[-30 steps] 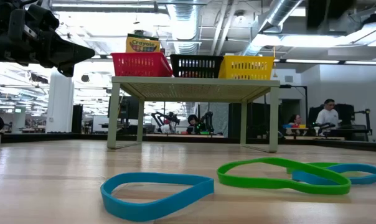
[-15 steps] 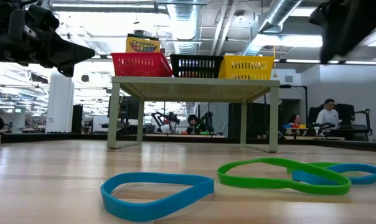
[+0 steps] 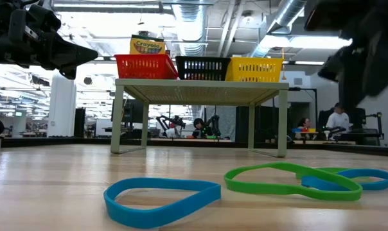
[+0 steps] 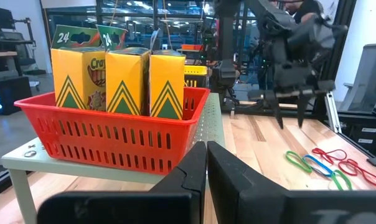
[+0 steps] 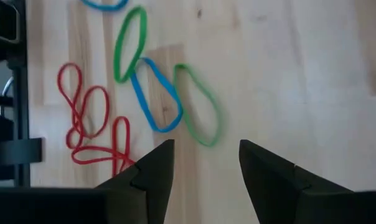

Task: Pick & Place Office Desk Supplies
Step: Put the green rubber band into the black bin on the shelf

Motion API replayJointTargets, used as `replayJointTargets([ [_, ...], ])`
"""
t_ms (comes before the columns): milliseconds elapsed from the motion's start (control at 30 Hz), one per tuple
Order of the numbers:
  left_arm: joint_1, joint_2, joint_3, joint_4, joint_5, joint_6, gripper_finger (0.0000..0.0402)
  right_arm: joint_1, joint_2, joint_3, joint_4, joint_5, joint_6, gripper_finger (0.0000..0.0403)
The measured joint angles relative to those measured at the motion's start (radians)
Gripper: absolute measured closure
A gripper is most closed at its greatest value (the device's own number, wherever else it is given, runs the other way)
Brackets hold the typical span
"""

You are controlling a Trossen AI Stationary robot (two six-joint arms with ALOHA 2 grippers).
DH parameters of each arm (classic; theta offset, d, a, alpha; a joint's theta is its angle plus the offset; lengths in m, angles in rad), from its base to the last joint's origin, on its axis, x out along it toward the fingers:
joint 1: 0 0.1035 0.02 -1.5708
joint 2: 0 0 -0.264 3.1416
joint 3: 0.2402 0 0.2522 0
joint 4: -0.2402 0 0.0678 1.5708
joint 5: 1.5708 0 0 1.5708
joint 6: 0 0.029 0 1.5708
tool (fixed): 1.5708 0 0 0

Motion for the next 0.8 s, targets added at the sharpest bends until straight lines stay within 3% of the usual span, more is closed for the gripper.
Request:
replayJointTargets([
  [467, 0.000, 0.000, 0.000, 0.018, 0.002, 0.000, 0.0394, -0.031, 0.361, 0.223, -0.184, -0.088, -0.068, 0.0144],
  [633, 0.000, 0.000, 0.000, 0.019, 0.001, 0.000, 0.0394, -0.030, 0.392, 0.258, -0.222, -0.071, -0.103, 0.0165],
  [800, 0.000, 0.000, 0.000, 0.019, -0.001, 0.000, 0.0394, -0.031, 0.394, 0.259, -0.237, -0.051, -0.102, 0.0224],
])
